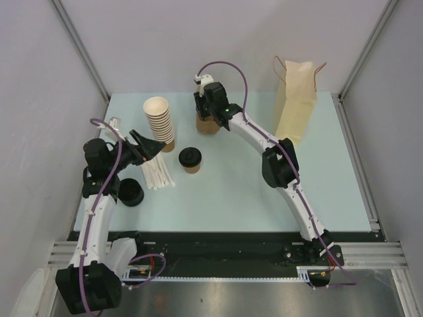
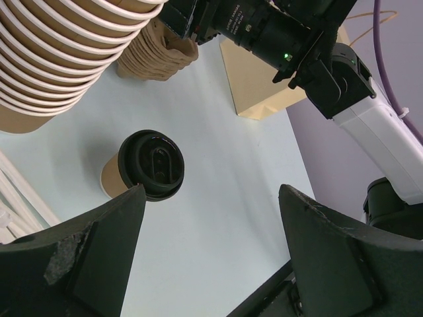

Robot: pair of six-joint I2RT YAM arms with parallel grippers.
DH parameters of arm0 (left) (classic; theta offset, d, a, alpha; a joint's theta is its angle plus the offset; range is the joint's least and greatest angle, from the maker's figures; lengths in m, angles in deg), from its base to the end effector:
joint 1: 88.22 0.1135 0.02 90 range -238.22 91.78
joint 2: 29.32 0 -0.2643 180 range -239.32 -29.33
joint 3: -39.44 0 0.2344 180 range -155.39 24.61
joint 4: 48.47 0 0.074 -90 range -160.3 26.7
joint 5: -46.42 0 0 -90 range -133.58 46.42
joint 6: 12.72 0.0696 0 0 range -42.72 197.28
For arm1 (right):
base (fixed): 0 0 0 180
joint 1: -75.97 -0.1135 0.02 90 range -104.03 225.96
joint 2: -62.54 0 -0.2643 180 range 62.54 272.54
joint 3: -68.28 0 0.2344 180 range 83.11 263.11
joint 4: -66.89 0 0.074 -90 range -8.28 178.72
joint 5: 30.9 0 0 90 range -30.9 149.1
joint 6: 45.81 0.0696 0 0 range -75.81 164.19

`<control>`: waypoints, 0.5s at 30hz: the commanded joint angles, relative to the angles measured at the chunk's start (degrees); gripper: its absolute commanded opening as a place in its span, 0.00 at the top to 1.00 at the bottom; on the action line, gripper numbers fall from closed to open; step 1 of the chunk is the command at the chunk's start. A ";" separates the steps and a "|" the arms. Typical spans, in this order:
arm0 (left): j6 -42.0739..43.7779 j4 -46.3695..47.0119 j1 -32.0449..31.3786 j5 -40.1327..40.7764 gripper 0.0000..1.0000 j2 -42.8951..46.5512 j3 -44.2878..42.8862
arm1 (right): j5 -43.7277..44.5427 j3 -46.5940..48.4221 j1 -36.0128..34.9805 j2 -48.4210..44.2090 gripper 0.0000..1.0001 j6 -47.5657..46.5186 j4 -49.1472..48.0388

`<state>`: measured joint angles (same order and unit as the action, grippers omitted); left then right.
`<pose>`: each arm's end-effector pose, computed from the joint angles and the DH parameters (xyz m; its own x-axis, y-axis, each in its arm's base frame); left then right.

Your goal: Pack the takeout coffee

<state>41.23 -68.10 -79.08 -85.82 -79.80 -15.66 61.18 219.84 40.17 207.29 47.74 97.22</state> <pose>0.2115 -0.0134 0.3038 -0.5148 -0.5241 -0.6785 0.2727 0.6501 -0.7092 0.4883 0.3491 0.2365 -0.3576 -0.1816 -0.9161 -0.5365 0.8429 0.0423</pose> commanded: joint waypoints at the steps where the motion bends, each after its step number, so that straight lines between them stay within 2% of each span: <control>1: -0.51 2.25 0.78 -1.09 0.12 0.21 -0.16 | -0.33 0.12 0.11 0.80 0.66 1.11 -0.65; 5: -0.60 2.34 0.87 -1.18 0.13 0.21 -0.16 | -0.50 0.21 0.11 0.89 0.66 1.11 -0.74; 8: -0.51 2.25 0.96 -1.27 0.12 0.12 -0.16 | -0.42 0.21 0.02 0.97 0.62 1.37 -0.65; 9: -0.60 2.25 0.96 -1.27 0.12 0.12 -0.07 | -0.42 0.21 -0.07 0.98 0.55 1.37 -0.65; 10: -0.60 2.25 0.96 -1.35 0.12 0.12 -0.07 | -0.42 0.12 -0.07 0.98 0.53 1.37 -0.65; 13: -0.60 2.25 1.05 -1.36 0.12 0.12 -0.07 | -0.42 0.29 -0.07 1.15 0.55 1.46 -0.74; 14: -0.60 2.25 0.96 -1.36 0.12 0.12 -0.07 | -0.33 0.30 -0.07 1.32 0.58 1.46 -0.74; 15: -0.60 2.25 1.05 -1.44 0.12 0.12 0.02 | -0.16 0.21 -0.07 1.33 0.65 1.46 -0.83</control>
<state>41.21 -68.08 -79.01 -85.86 -79.91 -15.66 60.97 219.84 40.17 207.42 48.70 97.40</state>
